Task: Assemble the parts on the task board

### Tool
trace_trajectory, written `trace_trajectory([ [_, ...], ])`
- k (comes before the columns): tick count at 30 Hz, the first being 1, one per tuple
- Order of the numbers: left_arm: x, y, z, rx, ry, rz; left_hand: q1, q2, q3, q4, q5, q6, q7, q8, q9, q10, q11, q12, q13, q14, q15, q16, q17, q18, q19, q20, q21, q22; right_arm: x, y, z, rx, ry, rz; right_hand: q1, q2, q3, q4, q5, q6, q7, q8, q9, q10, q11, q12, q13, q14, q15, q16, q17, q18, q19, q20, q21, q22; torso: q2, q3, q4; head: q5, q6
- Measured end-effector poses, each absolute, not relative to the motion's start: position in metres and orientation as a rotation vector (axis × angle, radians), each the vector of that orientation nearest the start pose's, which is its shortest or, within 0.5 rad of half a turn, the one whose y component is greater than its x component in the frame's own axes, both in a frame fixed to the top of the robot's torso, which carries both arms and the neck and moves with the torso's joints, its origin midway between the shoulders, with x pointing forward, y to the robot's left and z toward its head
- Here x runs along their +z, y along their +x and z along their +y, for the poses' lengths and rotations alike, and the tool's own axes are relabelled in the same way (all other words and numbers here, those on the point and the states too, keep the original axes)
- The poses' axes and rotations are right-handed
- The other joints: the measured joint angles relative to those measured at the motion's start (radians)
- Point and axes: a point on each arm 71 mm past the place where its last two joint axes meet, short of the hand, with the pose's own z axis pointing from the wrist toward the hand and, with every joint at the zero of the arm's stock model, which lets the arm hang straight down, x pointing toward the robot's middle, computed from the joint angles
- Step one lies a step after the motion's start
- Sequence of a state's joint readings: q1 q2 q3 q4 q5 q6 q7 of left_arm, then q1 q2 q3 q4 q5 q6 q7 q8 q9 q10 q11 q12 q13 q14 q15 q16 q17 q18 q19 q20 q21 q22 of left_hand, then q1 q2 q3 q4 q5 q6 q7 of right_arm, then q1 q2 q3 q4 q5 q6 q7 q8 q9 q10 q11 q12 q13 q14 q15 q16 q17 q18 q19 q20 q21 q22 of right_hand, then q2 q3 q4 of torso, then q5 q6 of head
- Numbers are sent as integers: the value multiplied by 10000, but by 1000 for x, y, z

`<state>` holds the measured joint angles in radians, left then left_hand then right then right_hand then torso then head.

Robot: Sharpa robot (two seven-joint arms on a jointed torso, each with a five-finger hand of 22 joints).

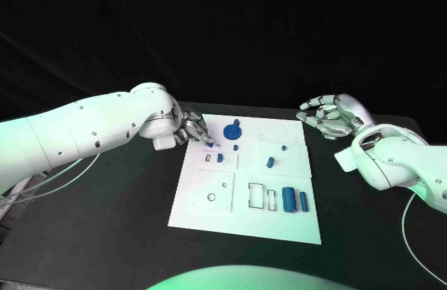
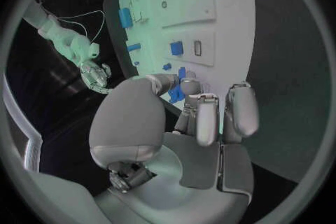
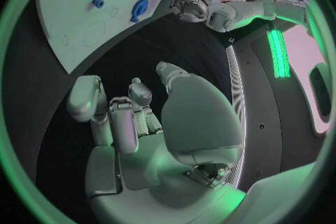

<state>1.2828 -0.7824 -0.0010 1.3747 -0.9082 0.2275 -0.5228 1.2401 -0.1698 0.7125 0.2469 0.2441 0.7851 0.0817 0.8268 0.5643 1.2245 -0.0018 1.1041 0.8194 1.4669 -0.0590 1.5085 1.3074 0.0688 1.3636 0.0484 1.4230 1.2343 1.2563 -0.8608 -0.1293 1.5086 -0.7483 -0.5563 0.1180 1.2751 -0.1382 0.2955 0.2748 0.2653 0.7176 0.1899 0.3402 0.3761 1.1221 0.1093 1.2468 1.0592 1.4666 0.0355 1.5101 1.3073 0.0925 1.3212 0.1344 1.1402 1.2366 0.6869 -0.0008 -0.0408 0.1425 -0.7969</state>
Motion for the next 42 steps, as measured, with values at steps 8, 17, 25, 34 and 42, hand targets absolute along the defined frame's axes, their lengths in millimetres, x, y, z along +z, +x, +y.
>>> trace_trajectory([
  [8,-190,505,224,-4799,-3152,23372,-76,-1,55,54,-1,20,-18,81,1,111,-37,103,122,0,0,0,0,1,35,-35,77,96,-180,492,-227,9589,4855,15373,0,0,0,0,40,0,0,0,1,0,0,0,-1,0,0,0,0,-1,0,0,0,0,3,-3,3,23,-3],
  [17,-198,499,224,-4302,-2659,23313,-266,-191,165,162,71,59,-55,226,4,302,-93,286,353,-36,-34,58,0,1,124,-53,120,218,-180,492,-227,9585,4869,15376,0,0,0,-1,40,0,0,0,1,0,0,0,-1,0,0,0,3,0,0,0,0,0,29,-7,4,62,-26],
  [25,-203,497,224,-3847,-2331,23317,-454,-308,534,-153,70,126,-120,297,6,340,-125,340,455,-1,-69,94,0,1,124,-53,119,227,-181,491,-228,9586,4901,15393,0,0,0,-1,40,0,0,39,1,0,0,0,-2,0,0,0,8,0,0,0,0,-10,23,0,-11,92,-71],
  [34,-208,496,221,-3521,-2054,23376,-471,-317,562,-126,69,127,-120,305,7,411,-125,402,502,-1,-69,94,0,1,123,-53,119,246,-182,491,-228,9588,4937,15406,0,0,0,-1,40,0,0,38,2,0,0,0,-3,0,0,0,7,0,0,0,0,-10,15,9,-22,90,-80],
  [42,-210,495,219,-3360,-1867,23443,-573,-335,563,-127,68,127,-120,358,9,430,-143,401,534,-1,-69,133,0,1,160,-90,156,301,-182,491,-228,9586,4962,15420,0,0,0,-1,40,0,0,38,-8,0,0,42,-4,0,0,0,6,0,0,0,0,-10,15,9,-11,91,-81],
])
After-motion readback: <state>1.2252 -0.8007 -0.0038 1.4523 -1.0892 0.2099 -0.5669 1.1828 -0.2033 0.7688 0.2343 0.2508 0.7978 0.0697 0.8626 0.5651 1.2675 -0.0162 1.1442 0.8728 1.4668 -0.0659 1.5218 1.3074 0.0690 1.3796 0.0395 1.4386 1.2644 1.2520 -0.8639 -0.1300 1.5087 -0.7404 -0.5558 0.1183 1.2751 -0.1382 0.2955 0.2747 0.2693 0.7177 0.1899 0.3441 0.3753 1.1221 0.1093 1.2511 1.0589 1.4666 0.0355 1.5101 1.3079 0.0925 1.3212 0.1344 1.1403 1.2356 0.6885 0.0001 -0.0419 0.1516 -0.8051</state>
